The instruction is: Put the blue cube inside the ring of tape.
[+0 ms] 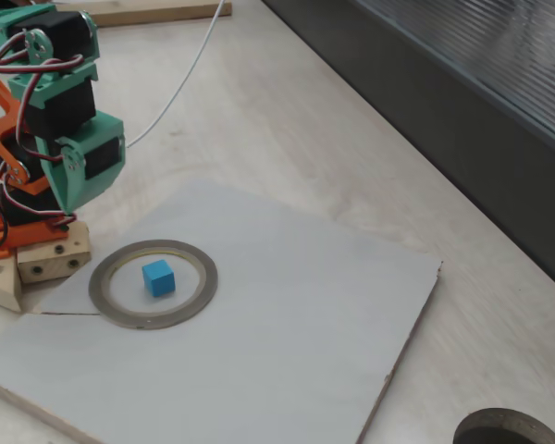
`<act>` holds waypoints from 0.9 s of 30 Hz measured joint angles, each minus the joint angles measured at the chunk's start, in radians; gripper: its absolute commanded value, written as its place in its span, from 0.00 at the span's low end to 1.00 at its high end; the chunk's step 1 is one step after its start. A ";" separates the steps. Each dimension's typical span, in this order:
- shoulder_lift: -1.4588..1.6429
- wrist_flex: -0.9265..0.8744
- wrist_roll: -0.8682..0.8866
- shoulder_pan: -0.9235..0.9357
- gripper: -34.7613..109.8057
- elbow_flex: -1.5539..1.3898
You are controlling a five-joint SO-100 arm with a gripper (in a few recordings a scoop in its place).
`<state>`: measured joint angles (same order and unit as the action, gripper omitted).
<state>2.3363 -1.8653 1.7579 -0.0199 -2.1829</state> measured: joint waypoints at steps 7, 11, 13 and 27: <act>0.000 -0.008 0.000 0.000 0.24 -0.103; 0.000 -0.008 0.005 -0.012 0.24 -0.135; 0.006 -0.008 0.005 -0.008 0.24 -0.137; 0.006 -0.008 0.005 -0.009 0.24 -0.138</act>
<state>2.3424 -1.8730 1.7625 -0.0291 -2.3209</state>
